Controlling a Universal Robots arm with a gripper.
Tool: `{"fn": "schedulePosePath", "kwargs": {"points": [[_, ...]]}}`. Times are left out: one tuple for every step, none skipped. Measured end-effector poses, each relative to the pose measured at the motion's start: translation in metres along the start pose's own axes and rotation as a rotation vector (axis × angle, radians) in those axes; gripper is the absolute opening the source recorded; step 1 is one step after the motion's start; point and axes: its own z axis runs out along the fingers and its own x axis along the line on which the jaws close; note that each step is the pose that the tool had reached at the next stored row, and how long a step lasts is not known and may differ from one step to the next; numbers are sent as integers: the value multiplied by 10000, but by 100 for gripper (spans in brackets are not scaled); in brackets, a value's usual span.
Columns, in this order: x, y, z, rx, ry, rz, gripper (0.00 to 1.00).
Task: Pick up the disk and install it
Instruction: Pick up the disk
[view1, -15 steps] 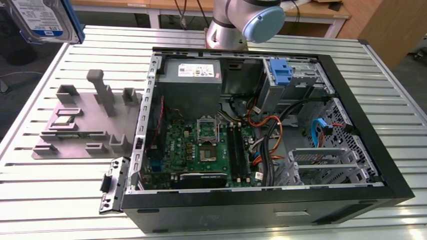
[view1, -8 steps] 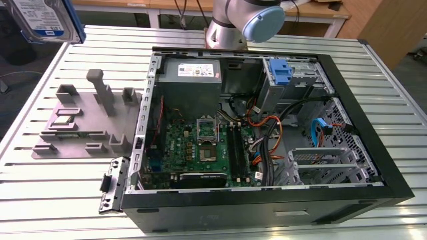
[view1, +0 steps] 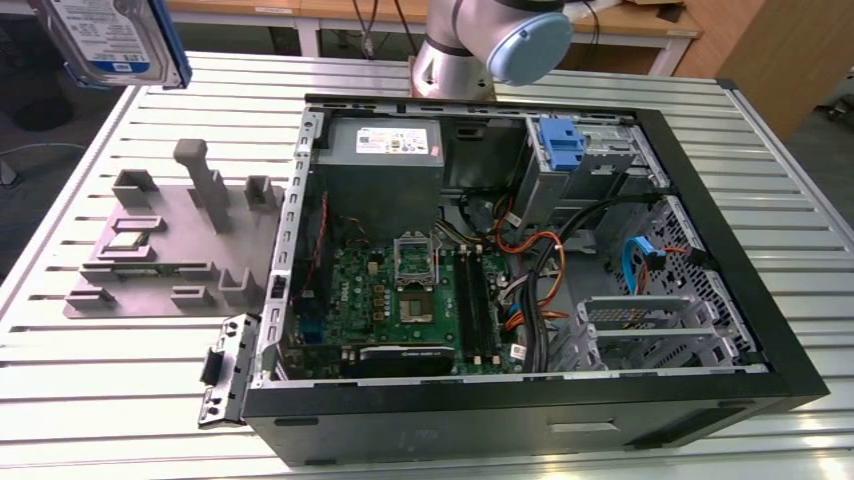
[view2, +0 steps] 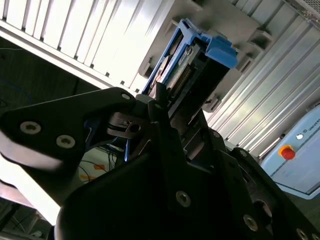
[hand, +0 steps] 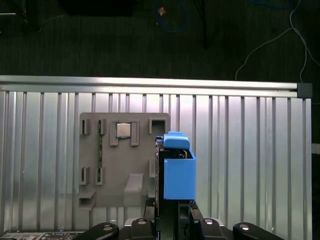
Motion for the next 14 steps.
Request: {"fn": "schedulePosePath", "kwargs": {"points": [[0,-31,0,0,0,1,35],[0,-59,-1,0,0,1,35],[0,-89,-1,2,0,1,35],[0,-115,-1,2,0,0,35],[0,-144,-2,2,0,0,35],[0,-171,-3,0,0,1,35],[0,-197,-3,1,0,0,35],[0,-222,-4,0,0,0,35],[0,-247,-4,1,0,0,35],[0,-273,-4,2,-1,0,35],[0,-297,-5,2,0,0,35],[0,-311,-5,1,0,0,35],[0,-322,-6,-1,0,1,35],[1,-331,-6,0,0,0,35]]}}
